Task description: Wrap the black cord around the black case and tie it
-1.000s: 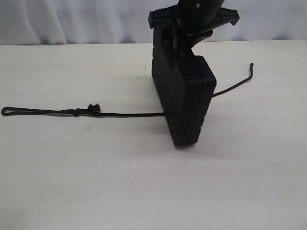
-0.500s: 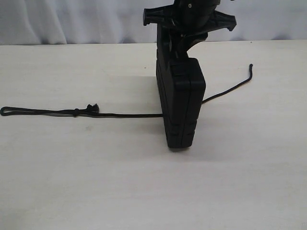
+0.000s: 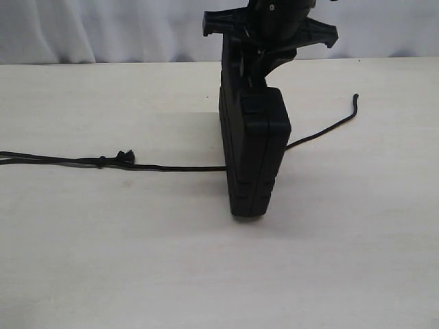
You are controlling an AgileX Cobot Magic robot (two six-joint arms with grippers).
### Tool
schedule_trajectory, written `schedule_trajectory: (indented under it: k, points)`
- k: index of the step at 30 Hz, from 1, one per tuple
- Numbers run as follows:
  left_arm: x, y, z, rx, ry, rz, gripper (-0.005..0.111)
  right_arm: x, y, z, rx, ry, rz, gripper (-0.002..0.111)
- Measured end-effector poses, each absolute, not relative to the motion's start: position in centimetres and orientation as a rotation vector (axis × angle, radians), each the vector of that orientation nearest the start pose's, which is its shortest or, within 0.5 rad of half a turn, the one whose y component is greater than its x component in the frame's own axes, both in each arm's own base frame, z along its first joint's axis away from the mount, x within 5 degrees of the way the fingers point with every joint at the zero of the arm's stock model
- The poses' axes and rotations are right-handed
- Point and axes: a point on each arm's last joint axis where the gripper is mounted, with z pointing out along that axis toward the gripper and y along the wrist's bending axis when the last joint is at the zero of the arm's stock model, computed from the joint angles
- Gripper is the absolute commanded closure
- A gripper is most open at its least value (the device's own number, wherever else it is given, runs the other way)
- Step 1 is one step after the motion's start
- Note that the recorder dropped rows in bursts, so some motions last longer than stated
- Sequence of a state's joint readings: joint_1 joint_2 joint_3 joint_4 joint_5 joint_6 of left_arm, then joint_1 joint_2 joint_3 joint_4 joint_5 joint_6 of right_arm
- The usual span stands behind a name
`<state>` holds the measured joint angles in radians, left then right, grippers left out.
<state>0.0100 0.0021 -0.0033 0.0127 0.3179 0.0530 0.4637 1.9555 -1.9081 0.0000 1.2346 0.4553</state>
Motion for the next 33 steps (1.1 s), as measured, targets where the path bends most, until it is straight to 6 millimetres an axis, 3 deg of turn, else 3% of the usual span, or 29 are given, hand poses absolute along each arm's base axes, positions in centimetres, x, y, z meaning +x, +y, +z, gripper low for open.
schedule_trajectory:
  k: [33]
  points:
    - [5.41, 0.09, 18.55, 0.047, 1.800, 0.057, 0.107, 37.58, 19.07, 31.76, -0.043, 2.813, 0.234, 0.104]
